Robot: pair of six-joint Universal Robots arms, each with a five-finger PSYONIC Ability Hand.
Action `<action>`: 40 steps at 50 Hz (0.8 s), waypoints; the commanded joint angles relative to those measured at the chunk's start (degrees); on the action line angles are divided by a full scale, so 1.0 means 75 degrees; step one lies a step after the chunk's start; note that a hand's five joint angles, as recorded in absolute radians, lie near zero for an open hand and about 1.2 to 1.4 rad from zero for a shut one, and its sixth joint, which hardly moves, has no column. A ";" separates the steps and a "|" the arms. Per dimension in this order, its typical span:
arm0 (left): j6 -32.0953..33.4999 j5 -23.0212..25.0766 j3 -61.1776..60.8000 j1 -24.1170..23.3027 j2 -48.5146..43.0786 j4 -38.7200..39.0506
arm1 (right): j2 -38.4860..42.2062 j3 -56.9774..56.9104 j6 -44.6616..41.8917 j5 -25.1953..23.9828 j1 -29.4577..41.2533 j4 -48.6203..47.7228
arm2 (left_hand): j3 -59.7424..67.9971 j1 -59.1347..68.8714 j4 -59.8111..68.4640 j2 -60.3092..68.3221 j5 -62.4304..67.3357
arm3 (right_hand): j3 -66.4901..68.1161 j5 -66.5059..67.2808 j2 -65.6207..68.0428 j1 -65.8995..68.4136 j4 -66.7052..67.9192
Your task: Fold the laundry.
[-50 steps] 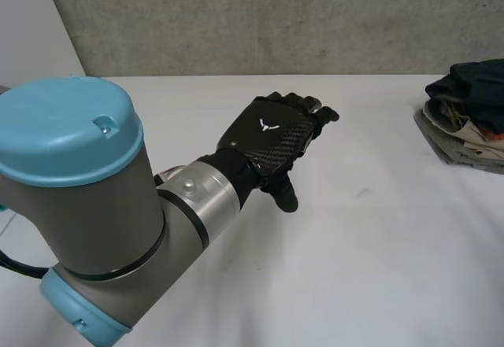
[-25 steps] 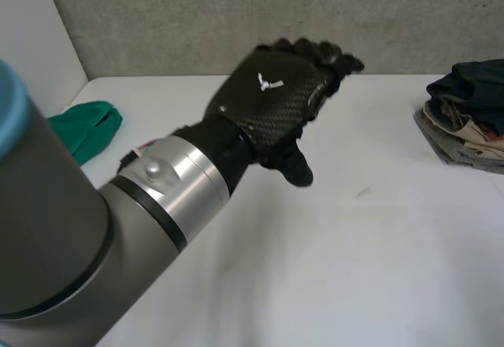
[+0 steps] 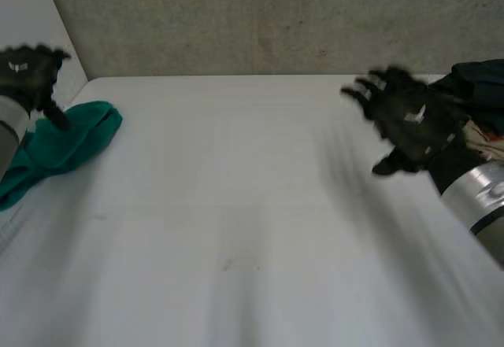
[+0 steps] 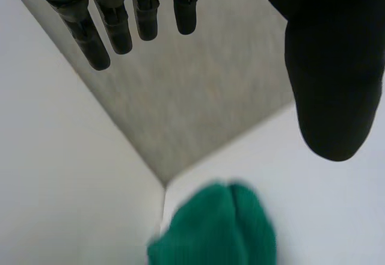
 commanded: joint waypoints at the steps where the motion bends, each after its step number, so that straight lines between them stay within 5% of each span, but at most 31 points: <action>1: 0.1187 0.0793 0.1150 0.0688 -0.2371 0.0390 | 0.1072 0.0141 -0.0885 0.0503 0.0223 0.0485 | 0.0049 0.0188 0.0132 0.0098 0.0001 | -0.0287 -0.0335 -0.0310 -0.0474 -0.0292; 7: 0.1482 0.0886 0.2101 0.0852 -0.3698 0.0484 | 0.1296 0.0270 -0.1003 0.0515 0.0176 0.0473 | 0.0206 0.0345 0.0289 0.0254 0.0157 | -0.0287 -0.0335 -0.0310 -0.0474 -0.0292; 11: 0.1564 0.0852 0.2768 0.0876 -0.4436 0.0800 | 0.1307 0.0317 -0.1003 0.0479 0.0129 0.0462 | 0.2017 0.2157 0.2100 0.2066 0.1969 | -0.0287 -0.0335 -0.0310 -0.0474 -0.0292; 14: 0.1681 0.0816 0.2945 0.0864 -0.4590 0.0988 | 0.1307 0.0352 -0.1003 0.0491 0.0117 0.0450 | 0.5707 0.5846 0.5790 0.5755 0.5659 | -0.0287 -0.0335 -0.0310 -0.0474 -0.0292; 15: 0.1751 0.0793 0.2946 0.0841 -0.4567 0.1081 | 0.1307 0.0364 -0.1003 0.0480 0.0117 0.0450 | 0.9007 0.9146 0.9090 0.9055 0.8958 | -0.0287 -0.0335 -0.0310 -0.0474 -0.0292; 21: 0.1507 0.0512 0.2385 0.0502 -0.3597 0.1281 | 0.1296 0.0364 -0.1003 0.0550 0.0106 0.0427 | 0.9040 0.9179 0.9123 0.9088 0.8992 | -0.0287 -0.0335 -0.0310 -0.0474 -0.0292; 29: -0.0273 0.0558 0.0826 -0.1161 -0.1417 0.1551 | 0.1249 0.0317 -0.0957 0.0841 0.0094 0.0391 | 0.9040 0.9179 0.9123 0.9088 0.8992 | -0.0287 -0.0335 -0.0310 -0.0474 -0.0292; 34: -0.1690 0.0990 0.0076 -0.2869 -0.0525 0.1563 | 0.1190 0.0258 -0.0909 0.1357 0.0082 0.0380 | 0.9040 0.9179 0.9123 0.9088 0.8992 | -0.0287 -0.0335 -0.0310 -0.0474 -0.0292; 40: -0.1881 0.1238 0.0167 -0.4324 -0.1538 0.1540 | 0.1167 0.0176 -0.0909 0.1827 0.0082 0.0415 | 0.9040 0.9179 0.9123 0.9088 0.8992 | -0.0287 -0.0335 -0.0310 -0.0474 -0.0292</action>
